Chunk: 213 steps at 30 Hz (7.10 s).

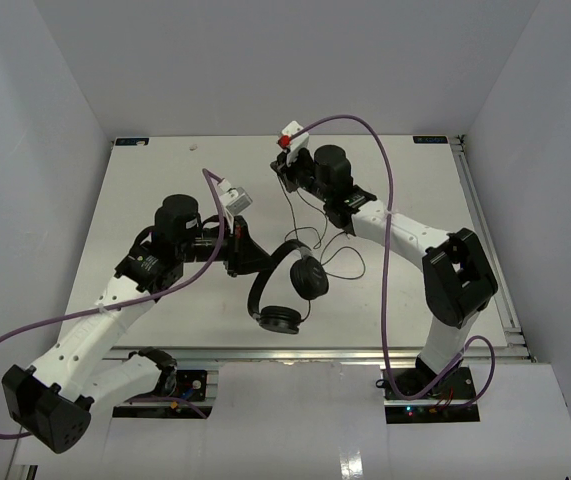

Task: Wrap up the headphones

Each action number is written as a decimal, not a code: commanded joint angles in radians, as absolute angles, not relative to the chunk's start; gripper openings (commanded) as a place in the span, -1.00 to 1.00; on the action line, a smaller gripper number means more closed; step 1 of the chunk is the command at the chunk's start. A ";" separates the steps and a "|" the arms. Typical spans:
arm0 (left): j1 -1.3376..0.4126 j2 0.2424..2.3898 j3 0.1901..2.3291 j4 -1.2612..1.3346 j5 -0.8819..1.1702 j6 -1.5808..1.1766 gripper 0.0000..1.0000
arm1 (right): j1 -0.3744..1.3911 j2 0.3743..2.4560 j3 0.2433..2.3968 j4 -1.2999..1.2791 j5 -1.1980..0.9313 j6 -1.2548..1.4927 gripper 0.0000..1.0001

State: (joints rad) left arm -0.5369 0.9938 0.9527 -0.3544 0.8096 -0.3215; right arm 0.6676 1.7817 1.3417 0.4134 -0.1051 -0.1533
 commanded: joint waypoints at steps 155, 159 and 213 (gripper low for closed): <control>-0.529 0.914 1.132 -0.739 0.430 -0.432 -1.00 | 0.733 1.619 0.695 1.375 0.128 0.450 -0.84; -0.529 0.943 1.160 -0.781 0.373 -0.317 -1.00 | 0.658 1.576 0.664 1.337 0.042 0.446 -0.85; -0.599 1.171 1.053 -0.508 0.072 0.183 -1.00 | 0.509 1.758 1.477 0.026 -0.211 0.005 -0.85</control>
